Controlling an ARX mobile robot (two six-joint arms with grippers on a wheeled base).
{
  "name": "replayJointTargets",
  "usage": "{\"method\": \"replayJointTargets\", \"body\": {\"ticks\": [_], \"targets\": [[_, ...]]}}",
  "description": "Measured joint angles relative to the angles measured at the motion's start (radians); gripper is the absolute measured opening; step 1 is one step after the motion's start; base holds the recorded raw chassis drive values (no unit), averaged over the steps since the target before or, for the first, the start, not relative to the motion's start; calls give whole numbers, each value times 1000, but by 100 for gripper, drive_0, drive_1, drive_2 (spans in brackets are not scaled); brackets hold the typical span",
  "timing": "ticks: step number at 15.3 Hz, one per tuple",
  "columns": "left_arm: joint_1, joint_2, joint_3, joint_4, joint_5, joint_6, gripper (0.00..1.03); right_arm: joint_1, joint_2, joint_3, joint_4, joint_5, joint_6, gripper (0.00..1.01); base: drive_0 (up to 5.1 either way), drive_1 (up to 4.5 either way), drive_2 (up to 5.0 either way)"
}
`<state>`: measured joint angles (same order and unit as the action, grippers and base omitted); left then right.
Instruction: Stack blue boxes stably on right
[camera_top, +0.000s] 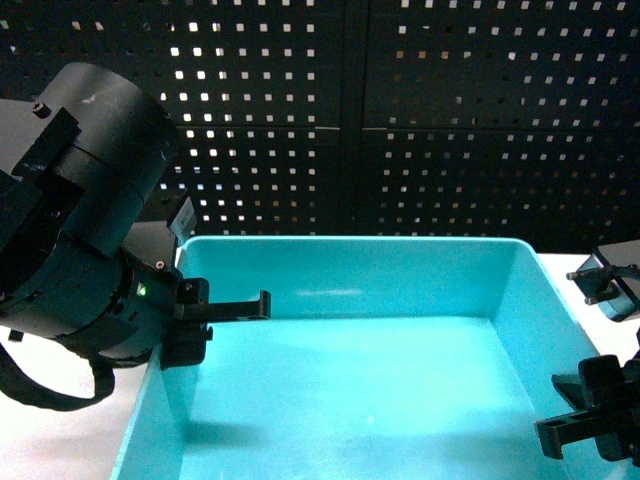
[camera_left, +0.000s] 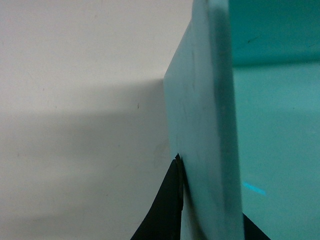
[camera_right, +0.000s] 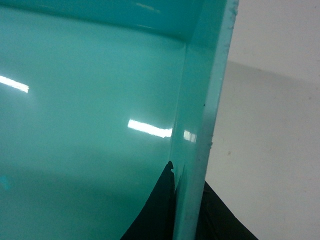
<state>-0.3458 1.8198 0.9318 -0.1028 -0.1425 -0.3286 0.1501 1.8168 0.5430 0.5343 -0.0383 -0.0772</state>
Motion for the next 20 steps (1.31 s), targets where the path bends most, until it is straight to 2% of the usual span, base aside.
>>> {"method": "replayJointTargets", "body": {"ticks": [2, 5, 8, 14, 17, 20], "targets": [[-13, -38, 10, -5, -16, 22, 5, -19, -14, 15, -8, -16, 6, 8, 0, 0, 0], [-4, -96, 103, -26, -15, 45, 5, -49, -99, 116, -77, -38, 5, 8, 0, 0, 0], [23, -137, 167, -48, 5, 48, 5, -60, -153, 208, -138, -54, -2, 8, 0, 0, 0], [36, -185, 301, -74, 31, 49, 5, -86, -234, 368, -216, -84, -17, 8, 0, 0, 0], [36, -241, 348, -51, 30, 51, 5, -93, -288, 448, -218, -98, -26, 8, 0, 0, 0], [34, -296, 315, 27, 6, 78, 5, -93, -321, 455, -172, -100, -40, 8, 0, 0, 0]]}}
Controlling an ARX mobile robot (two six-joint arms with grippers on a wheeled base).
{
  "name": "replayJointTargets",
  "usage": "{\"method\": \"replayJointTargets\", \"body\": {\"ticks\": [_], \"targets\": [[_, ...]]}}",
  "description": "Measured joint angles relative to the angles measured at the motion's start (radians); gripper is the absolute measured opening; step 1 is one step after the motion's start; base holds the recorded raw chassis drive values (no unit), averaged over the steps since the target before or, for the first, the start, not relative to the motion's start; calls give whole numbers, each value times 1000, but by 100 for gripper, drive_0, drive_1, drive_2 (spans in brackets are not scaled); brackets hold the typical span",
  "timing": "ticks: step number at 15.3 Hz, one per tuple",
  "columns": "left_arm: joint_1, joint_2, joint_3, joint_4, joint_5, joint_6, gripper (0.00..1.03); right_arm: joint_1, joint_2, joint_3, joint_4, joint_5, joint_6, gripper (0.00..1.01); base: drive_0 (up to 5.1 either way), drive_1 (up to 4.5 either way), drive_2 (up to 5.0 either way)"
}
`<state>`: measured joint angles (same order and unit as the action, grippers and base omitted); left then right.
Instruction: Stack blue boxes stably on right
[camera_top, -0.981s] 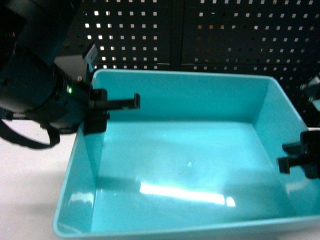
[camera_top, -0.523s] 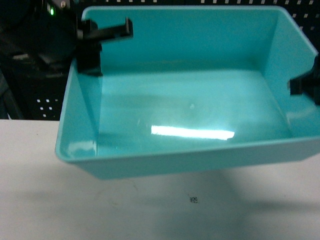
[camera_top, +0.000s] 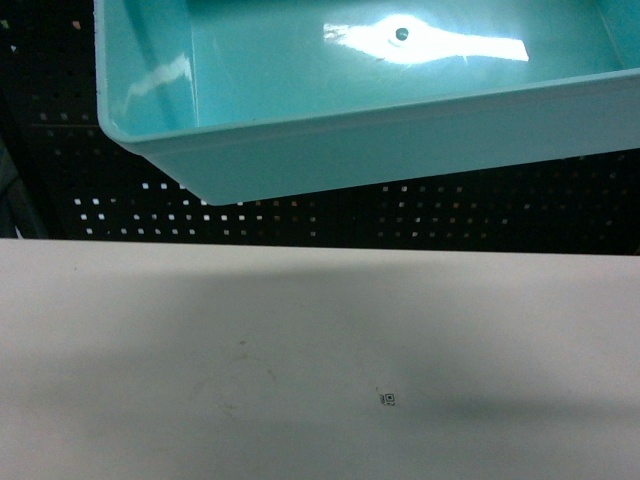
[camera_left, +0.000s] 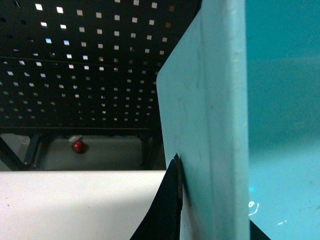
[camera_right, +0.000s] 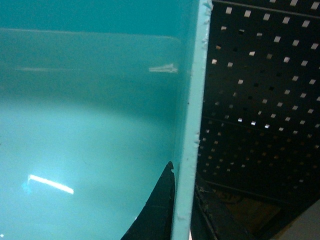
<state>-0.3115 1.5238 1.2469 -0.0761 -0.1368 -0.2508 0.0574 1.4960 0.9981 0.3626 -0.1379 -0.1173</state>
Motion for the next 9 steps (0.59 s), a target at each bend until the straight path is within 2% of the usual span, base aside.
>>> {"method": "replayJointTargets", "body": {"ticks": [1, 9], "targets": [[-2, -16, -62, 57, -12, 4, 5, -1, -1, -21, 14, 0, 0, 8, 0, 0, 0], [-4, -16, -62, 59, -12, 5, 5, -5, -1, -25, 19, -5, 0, 8, -153, -153, -153]]}}
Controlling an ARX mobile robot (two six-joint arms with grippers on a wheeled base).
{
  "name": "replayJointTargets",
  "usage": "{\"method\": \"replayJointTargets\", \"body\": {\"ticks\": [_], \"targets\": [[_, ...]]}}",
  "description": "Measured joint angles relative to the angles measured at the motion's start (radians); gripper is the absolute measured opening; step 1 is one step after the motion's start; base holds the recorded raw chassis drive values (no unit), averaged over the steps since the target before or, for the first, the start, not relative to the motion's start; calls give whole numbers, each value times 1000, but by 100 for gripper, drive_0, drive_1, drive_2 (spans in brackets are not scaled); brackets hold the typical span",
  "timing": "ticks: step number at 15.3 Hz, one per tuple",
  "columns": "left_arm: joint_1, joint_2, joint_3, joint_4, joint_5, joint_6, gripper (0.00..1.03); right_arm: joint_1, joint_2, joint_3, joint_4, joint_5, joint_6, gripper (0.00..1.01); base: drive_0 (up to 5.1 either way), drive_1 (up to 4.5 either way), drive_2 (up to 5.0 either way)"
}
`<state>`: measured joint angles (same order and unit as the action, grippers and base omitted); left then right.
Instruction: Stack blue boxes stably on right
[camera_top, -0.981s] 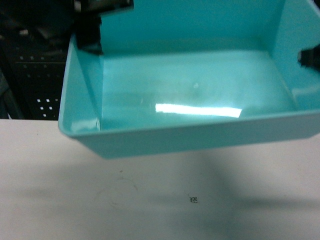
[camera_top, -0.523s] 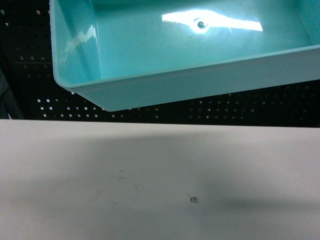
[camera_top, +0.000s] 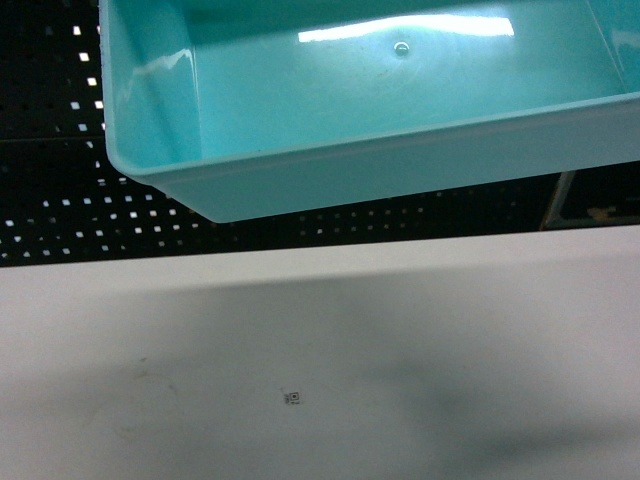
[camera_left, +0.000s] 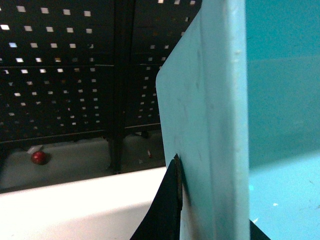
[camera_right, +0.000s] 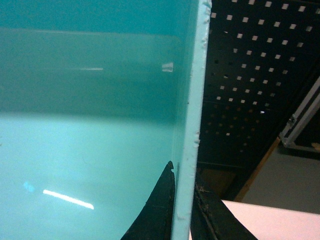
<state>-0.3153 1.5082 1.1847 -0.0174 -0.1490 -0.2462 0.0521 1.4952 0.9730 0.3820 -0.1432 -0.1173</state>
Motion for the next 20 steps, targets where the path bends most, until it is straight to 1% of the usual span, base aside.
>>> {"method": "replayJointTargets", "body": {"ticks": [20], "targets": [[0, 0, 0, 0, 0, 0, 5, 0, 0, 0, 0, 0, 0, 8, -159, -159, -159]]}}
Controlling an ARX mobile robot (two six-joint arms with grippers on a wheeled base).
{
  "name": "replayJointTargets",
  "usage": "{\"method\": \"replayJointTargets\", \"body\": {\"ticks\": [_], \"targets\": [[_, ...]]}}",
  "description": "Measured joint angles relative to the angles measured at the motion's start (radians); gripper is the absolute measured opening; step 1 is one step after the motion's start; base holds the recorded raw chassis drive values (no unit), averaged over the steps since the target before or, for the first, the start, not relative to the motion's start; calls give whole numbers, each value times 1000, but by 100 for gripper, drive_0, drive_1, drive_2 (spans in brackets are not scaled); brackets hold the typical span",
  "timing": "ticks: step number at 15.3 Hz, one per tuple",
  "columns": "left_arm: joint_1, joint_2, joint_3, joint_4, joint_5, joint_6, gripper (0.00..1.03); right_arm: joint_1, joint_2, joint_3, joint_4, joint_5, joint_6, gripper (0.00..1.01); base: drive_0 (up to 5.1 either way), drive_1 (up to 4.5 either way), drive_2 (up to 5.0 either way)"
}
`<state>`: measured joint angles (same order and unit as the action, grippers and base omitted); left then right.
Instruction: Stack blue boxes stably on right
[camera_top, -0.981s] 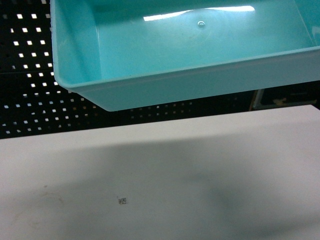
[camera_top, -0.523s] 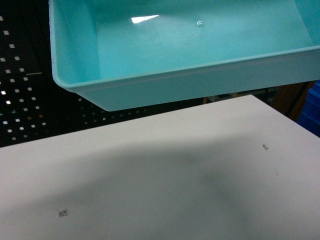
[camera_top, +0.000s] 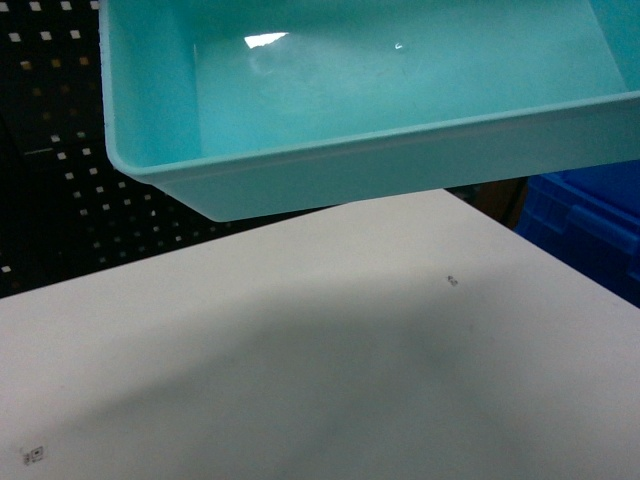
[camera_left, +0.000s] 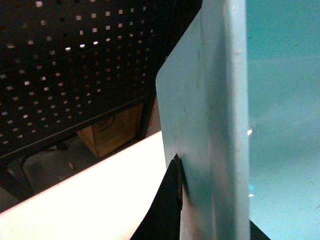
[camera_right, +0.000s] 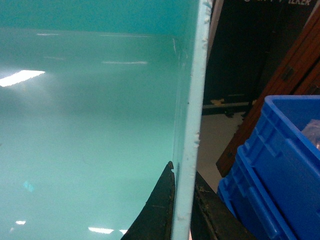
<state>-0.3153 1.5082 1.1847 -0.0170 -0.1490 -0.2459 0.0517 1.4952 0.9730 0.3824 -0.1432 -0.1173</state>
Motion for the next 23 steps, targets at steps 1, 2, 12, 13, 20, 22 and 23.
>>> {"method": "replayJointTargets", "body": {"ticks": [1, 2, 12, 13, 20, 22, 23], "targets": [[0, 0, 0, 0, 0, 0, 5, 0, 0, 0, 0, 0, 0, 8, -169, -169, -169], [0, 0, 0, 0, 0, 0, 5, 0, 0, 0, 0, 0, 0, 8, -169, -169, -169], [0, 0, 0, 0, 0, 0, 5, 0, 0, 0, 0, 0, 0, 8, -105, -183, -161], [0, 0, 0, 2, 0, 0, 5, 0, 0, 0, 0, 0, 0, 8, 295, -487, -260], [2, 0, 0, -3, 2, 0, 5, 0, 0, 0, -4, -1, 0, 8, 275, -509, -280], [1, 0, 0, 2, 2, 0, 5, 0, 0, 0, 2, -1, 0, 8, 312, -510, -221], [1, 0, 0, -2, 2, 0, 5, 0, 0, 0, -2, -1, 0, 8, 305, -554, -182]]}}
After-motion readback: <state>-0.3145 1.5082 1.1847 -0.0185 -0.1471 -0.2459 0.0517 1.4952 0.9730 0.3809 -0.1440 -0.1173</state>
